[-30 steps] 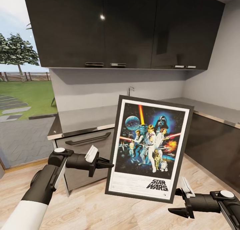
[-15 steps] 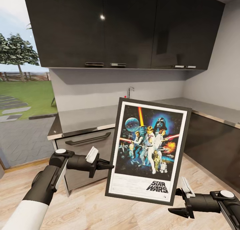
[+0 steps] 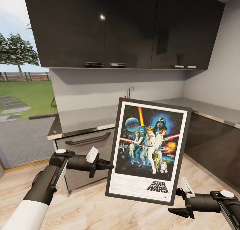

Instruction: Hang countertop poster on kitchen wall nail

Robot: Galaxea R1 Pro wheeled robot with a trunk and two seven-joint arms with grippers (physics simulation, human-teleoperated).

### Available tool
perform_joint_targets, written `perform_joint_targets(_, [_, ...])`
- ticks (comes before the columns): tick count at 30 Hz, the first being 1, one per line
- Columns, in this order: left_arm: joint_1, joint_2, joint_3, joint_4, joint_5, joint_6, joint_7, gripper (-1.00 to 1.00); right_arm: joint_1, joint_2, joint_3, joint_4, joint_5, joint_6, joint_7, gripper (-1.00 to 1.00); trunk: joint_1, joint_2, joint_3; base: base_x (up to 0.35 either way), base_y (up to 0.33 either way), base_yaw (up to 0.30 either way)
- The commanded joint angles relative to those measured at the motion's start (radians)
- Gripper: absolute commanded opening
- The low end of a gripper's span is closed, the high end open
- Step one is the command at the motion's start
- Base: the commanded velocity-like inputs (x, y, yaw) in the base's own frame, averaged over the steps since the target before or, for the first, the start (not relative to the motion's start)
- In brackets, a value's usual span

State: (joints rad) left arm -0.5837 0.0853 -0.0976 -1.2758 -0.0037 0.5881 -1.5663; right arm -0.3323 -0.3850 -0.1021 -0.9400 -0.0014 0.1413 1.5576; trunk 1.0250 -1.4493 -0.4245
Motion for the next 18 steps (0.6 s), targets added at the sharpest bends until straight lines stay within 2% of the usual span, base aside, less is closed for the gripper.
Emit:
perform_joint_targets(1, [-0.001, 0.001, -0.002, 0.000, 0.000, 0.007, -0.001, -1.00, -0.001, 0.000, -0.001, 0.000, 0.000, 0.011, 0.004, 1.00, 0.000, -0.001, -0.001, 0.000, 0.000, 0.000])
perform_joint_targets(15, [-0.001, 0.000, -0.005, 0.002, 0.000, 0.007, 0.000, -1.00, -0.001, 0.000, -0.001, 0.000, 0.000, 0.011, 0.004, 1.00, 0.000, -0.001, -0.001, 0.000, 0.000, 0.000])
perform_joint_targets(18, [-0.001, -0.009, -0.005, 0.004, -0.002, -0.007, 0.000, -1.00, -0.001, 0.000, -0.001, 0.000, -0.001, 0.011, 0.004, 1.00, 0.000, -0.001, -0.001, 0.000, 0.000, 0.000])
